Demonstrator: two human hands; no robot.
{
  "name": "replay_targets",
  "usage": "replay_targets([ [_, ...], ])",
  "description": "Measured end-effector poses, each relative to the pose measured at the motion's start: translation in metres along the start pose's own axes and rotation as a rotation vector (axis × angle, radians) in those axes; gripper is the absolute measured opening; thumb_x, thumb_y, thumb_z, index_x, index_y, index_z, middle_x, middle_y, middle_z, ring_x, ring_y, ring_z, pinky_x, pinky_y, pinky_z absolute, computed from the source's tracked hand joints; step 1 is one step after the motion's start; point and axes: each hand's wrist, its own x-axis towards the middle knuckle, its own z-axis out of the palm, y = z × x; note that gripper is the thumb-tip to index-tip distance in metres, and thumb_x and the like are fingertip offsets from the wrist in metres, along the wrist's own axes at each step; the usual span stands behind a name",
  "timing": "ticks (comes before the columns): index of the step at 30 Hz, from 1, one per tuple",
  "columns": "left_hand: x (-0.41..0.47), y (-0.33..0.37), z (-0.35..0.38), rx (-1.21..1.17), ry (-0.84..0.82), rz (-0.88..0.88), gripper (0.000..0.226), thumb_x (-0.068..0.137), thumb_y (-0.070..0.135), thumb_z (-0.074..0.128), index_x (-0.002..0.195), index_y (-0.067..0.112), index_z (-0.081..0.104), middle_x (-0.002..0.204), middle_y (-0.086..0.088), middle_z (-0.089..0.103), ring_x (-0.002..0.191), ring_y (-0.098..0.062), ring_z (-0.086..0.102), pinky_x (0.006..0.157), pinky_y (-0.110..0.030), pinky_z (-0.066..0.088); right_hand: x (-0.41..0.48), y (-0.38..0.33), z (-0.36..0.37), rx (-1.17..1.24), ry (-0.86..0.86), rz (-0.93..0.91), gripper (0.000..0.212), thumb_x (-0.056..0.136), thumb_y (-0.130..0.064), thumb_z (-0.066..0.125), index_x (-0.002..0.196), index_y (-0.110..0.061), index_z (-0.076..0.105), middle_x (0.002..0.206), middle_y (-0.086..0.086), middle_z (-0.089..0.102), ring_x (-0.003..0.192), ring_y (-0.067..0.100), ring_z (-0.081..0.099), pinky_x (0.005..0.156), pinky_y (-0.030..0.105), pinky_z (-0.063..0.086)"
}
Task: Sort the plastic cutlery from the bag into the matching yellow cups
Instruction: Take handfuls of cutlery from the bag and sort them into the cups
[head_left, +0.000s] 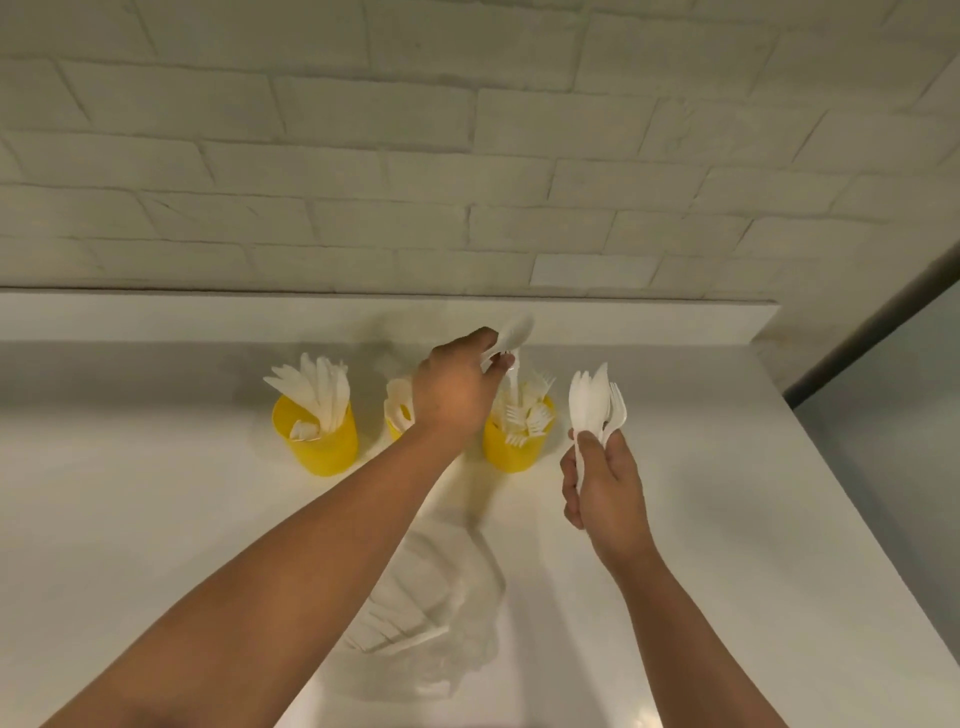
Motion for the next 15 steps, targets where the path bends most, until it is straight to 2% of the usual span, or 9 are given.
replay_targets([
  [3,-0.003,-0.006,0.012,0.164,-0.166,0.074,0.028,0.098,0.046,0.059,0.113,0.026,0.070,0.113,-0.001,0.070,0.102,-0.027,0.067,0.074,-0.031,0.048,0.001,0.000,0.000,0.006,-0.025,0.006,0.013,0.105,-0.024,0.046,0.102,-0.019,0.058,0.074,0.007,0.043,0.051,0.014,0.033,0.046,0.023,0.022],
  [5,-0.004,-0.006,0.013,0.119,-0.229,0.075,0.033,0.095,0.048,0.061,0.117,0.025,0.071,0.118,-0.004,0.066,0.105,-0.026,0.066,0.081,-0.034,0.054,0.002,0.000,-0.002,0.030,-0.034,0.028,0.014,0.102,-0.022,0.046,0.096,-0.020,0.058,0.071,0.006,0.044,0.051,0.015,0.031,0.047,0.024,0.020],
  [6,-0.005,-0.004,0.011,0.077,-0.218,0.077,0.039,0.091,0.052,0.061,0.118,0.026,0.070,0.114,-0.004,0.065,0.103,-0.025,0.065,0.082,-0.034,0.054,0.003,0.000,-0.003,0.049,-0.044,0.036,0.017,0.102,-0.022,0.044,0.096,-0.018,0.059,0.070,0.007,0.044,0.050,0.016,0.029,0.047,0.022,0.019],
  [8,-0.011,0.004,0.003,-0.055,-0.092,0.078,0.052,0.083,0.058,0.058,0.120,0.024,0.069,0.104,-0.003,0.063,0.094,-0.019,0.062,0.080,-0.029,0.051,0.005,0.001,-0.004,0.112,-0.084,0.047,0.027,0.103,-0.026,0.038,0.100,-0.015,0.063,0.067,0.007,0.045,0.044,0.016,0.027,0.045,0.020,0.020],
  [10,-0.021,0.014,-0.008,-0.248,0.019,0.020,0.042,0.084,0.052,0.064,0.109,0.019,0.072,0.094,-0.003,0.064,0.083,-0.015,0.060,0.075,-0.026,0.046,0.006,0.001,-0.004,0.181,-0.121,0.061,0.035,0.102,-0.031,0.034,0.103,-0.013,0.064,0.065,0.007,0.045,0.042,0.015,0.026,0.045,0.020,0.020],
  [11,-0.029,0.019,-0.013,-0.380,-0.017,-0.056,0.035,0.085,0.048,0.069,0.102,0.018,0.074,0.091,-0.004,0.066,0.078,-0.016,0.060,0.073,-0.027,0.046,0.006,0.001,-0.002,0.203,-0.135,0.062,0.037,0.101,-0.033,0.034,0.103,-0.011,0.064,0.065,0.007,0.044,0.041,0.016,0.026,0.045,0.020,0.020],
  [13,-0.048,0.030,-0.021,-0.671,-0.280,-0.230,0.039,0.084,0.052,0.071,0.095,0.014,0.075,0.089,-0.003,0.069,0.071,-0.018,0.060,0.067,-0.030,0.046,0.004,-0.003,0.002,0.201,-0.153,0.046,0.040,0.100,-0.033,0.033,0.100,-0.006,0.063,0.065,0.009,0.044,0.042,0.017,0.026,0.046,0.021,0.019],
  [15,-0.067,0.035,-0.023,-0.825,-0.510,-0.339,0.042,0.086,0.054,0.072,0.087,0.012,0.072,0.080,-0.001,0.064,0.062,-0.011,0.055,0.059,-0.023,0.039,0.001,-0.008,0.009,0.137,-0.169,0.016,0.042,0.103,-0.030,0.032,0.094,0.000,0.061,0.067,0.014,0.044,0.043,0.018,0.027,0.046,0.024,0.019],
])
